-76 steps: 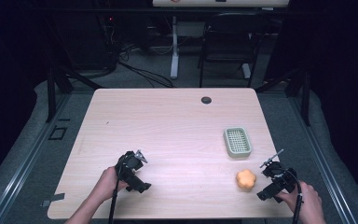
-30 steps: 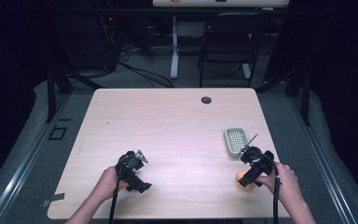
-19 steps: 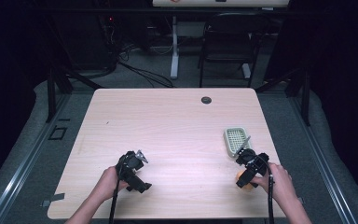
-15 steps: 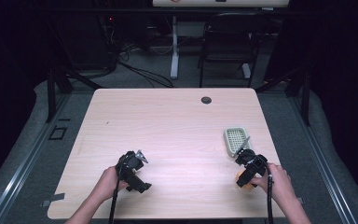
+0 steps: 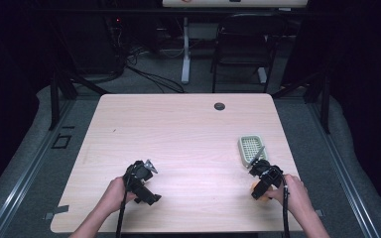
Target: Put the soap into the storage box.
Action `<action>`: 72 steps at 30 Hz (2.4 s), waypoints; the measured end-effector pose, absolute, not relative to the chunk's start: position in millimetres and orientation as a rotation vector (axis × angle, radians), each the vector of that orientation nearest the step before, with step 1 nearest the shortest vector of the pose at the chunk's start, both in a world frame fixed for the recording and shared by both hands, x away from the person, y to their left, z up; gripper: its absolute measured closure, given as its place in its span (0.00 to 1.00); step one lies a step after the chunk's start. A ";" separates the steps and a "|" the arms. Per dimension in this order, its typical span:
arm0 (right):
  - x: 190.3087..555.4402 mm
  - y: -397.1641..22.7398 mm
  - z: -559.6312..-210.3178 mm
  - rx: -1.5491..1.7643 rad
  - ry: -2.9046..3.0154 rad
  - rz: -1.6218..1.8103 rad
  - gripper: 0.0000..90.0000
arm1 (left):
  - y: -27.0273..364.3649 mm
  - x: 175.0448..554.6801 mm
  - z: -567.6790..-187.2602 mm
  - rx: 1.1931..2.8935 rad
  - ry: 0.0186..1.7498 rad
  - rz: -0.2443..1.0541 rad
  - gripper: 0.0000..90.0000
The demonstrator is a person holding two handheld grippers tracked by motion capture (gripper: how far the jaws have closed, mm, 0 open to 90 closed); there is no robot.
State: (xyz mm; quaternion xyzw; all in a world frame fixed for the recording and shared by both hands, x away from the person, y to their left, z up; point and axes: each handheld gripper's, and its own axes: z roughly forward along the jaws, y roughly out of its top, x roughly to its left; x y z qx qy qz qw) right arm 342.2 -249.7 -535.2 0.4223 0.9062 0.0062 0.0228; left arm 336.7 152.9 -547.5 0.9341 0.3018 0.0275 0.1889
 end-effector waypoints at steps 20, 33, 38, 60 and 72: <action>341.7 -248.4 -539.1 1.358 2.783 0.022 0.30 | 152.1 335.9 -547.4 2.633 0.838 0.075 0.00; 337.6 -248.5 -543.3 1.449 2.723 0.139 0.30 | 151.9 335.7 -547.0 2.632 0.833 0.073 0.00; 340.6 -250.5 -534.5 1.397 2.765 0.067 0.30 | 151.9 335.7 -547.0 2.631 0.833 0.073 0.00; 340.5 -253.7 -522.4 1.385 2.755 0.064 0.30 | 152.0 335.9 -547.2 2.630 0.835 0.070 0.00; 340.0 -254.1 -519.7 1.382 2.757 0.055 0.30 | 151.9 335.8 -547.0 2.632 0.835 0.071 0.00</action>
